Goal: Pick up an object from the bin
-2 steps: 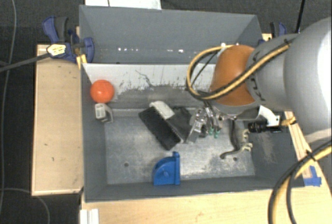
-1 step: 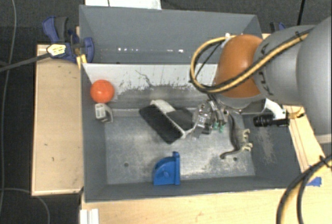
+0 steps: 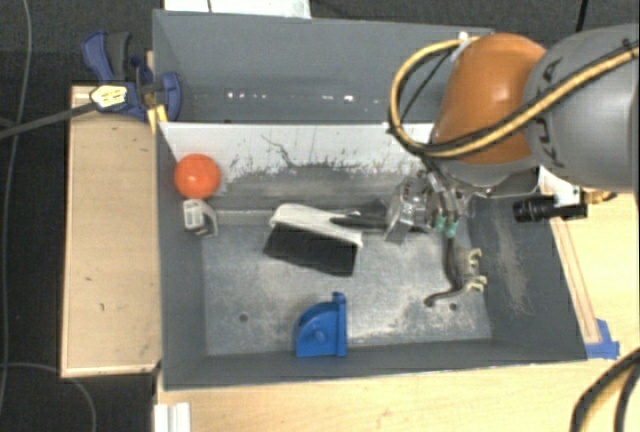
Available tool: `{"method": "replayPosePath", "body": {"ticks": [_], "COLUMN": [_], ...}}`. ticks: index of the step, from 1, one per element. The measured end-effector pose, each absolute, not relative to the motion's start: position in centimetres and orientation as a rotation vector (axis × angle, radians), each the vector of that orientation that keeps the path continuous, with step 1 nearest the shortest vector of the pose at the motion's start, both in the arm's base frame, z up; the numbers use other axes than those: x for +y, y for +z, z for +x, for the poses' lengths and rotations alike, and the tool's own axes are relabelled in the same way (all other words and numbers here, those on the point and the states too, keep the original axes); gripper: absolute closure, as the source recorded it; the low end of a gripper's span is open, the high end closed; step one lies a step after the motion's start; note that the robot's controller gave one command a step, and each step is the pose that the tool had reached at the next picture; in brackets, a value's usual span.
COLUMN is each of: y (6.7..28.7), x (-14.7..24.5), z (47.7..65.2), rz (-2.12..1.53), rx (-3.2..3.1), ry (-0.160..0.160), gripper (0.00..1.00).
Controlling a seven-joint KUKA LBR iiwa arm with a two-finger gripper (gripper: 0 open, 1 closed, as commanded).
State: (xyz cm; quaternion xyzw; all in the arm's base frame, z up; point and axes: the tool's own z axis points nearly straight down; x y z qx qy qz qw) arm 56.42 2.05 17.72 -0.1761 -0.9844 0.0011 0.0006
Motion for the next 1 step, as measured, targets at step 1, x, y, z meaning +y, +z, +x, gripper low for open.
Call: {"method": "replayPosePath", "body": {"ticks": [1], "y": [21.27], "x": [2.43], "z": [56.8], "rz": [-0.543], "rx": [-3.101], "ry": [0.0], "gripper": [1.0]}}
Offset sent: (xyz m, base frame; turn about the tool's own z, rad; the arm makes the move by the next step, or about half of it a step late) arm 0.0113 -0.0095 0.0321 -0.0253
